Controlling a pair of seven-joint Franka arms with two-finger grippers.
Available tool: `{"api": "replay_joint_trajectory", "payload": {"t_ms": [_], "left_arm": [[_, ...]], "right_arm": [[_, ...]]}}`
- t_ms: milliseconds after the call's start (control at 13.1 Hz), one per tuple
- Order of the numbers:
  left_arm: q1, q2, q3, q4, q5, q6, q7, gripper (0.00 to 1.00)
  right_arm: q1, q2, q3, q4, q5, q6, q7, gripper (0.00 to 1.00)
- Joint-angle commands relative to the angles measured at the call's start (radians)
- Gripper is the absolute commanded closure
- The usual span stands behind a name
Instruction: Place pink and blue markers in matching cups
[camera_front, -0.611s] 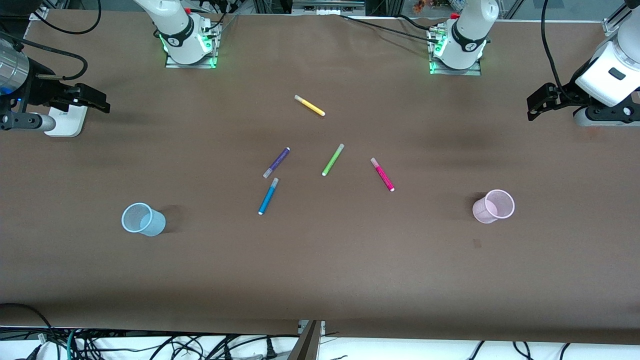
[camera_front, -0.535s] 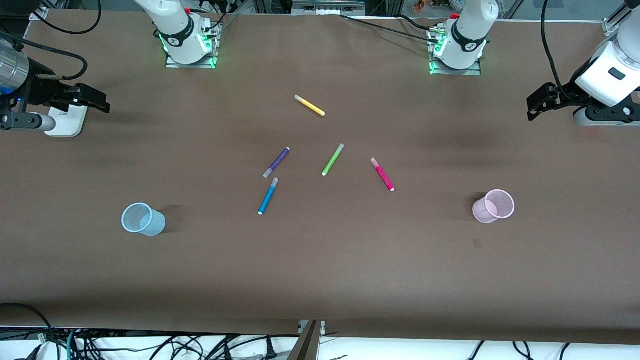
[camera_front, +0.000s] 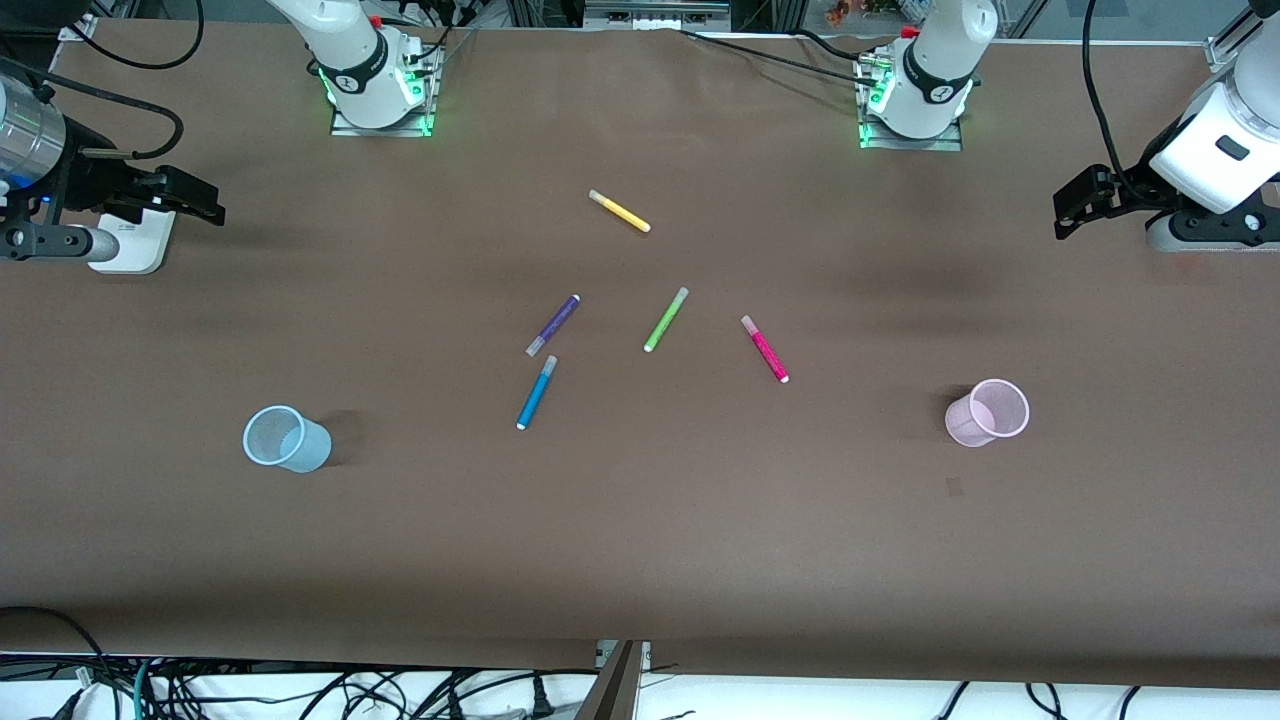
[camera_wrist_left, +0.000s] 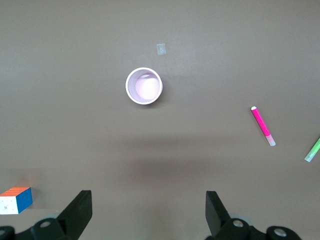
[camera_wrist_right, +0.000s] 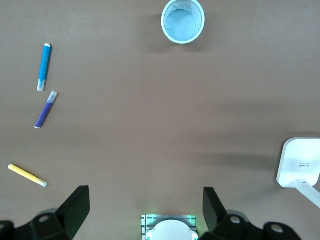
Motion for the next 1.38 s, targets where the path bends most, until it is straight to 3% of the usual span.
{"api": "replay_joint_trajectory", "payload": {"t_ms": [0, 917, 1299], "left_arm": [[0.005, -0.008, -0.002, 0.000, 0.014, -0.014, 0.017, 0.00], [0.005, -0.007, -0.002, 0.000, 0.014, -0.014, 0.017, 0.00], [0.005, -0.007, -0.006, 0.000, 0.014, -0.014, 0.016, 0.00]], "right_arm": [[-0.008, 0.011, 0.001, 0.028, 0.005, -0.022, -0.020, 0.00], [-0.001, 0.034, 0.003, 0.028, -0.009, -0.019, 0.005, 0.00], [0.107, 0.081, 0.004, 0.028, -0.003, 0.049, 0.193, 0.01]]}}
